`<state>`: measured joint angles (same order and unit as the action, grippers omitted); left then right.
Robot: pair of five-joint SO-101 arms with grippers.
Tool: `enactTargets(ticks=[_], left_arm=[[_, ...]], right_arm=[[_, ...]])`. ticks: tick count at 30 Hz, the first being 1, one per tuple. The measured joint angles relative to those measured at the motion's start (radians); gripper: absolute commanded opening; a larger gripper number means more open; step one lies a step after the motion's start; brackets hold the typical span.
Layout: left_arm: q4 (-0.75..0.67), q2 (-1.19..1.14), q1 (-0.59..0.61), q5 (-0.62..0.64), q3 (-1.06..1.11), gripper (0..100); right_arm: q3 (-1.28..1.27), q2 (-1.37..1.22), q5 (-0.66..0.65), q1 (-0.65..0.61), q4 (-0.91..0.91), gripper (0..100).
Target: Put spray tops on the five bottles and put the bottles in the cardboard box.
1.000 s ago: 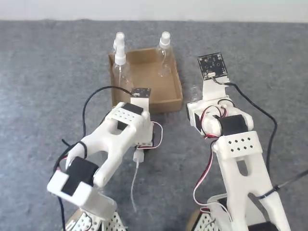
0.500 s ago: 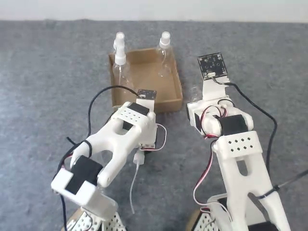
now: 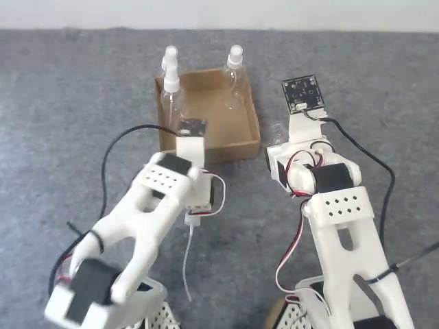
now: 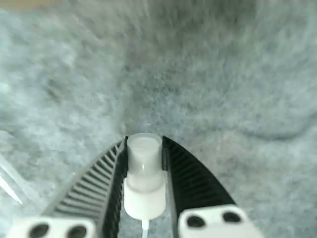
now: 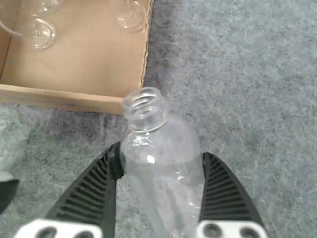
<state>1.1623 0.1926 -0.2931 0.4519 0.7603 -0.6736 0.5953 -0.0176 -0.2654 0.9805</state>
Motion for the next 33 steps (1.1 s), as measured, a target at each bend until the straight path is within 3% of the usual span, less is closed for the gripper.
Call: enactTargets(ticks=[9, 17, 25, 33], left_arm=[[-0.002, 0.107, 0.041, 0.0, 0.005, 1], [0.005, 0.196, 0.048, -0.04, 0.008, 1], [-0.012, 0.353, 0.226, -0.038, 0.029, 1], [-0.037, 0.465, 0.25, -0.049, 0.029, 1]], right_arm=[[0.0, 0.014, 0.0, 0.0, 0.005, 7.6], [-0.077, 0.196, 0.0, 0.0, 0.04, 7.6], [-0.199, 0.333, 0.0, -0.06, -0.026, 7.7], [-0.238, 0.373, 0.0, -0.098, -0.055, 7.6]])
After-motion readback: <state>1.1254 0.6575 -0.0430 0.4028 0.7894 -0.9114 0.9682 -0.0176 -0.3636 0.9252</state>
